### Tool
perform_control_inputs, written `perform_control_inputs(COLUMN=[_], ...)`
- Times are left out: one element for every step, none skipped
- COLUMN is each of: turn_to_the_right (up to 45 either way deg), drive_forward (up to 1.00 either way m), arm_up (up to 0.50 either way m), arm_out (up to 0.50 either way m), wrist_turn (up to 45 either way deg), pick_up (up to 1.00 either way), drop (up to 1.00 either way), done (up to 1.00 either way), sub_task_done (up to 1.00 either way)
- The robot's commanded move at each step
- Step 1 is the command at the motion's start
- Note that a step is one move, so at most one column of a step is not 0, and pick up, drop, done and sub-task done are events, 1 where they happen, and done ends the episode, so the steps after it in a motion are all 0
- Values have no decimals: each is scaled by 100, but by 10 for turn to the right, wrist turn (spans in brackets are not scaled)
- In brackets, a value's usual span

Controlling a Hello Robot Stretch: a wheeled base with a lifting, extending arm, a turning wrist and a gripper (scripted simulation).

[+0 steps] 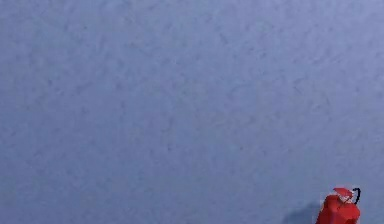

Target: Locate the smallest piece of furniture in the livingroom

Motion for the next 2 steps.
perform_control_inputs(turn_to_the_right=[-420, 0], drive_forward=[0, 40], arm_up=[0, 0], arm_out=[0, 0], wrist_turn=[0, 0], pick_up=[0, 0], drop=[0, 0], done=[0, 0], sub_task_done=[0, 0])
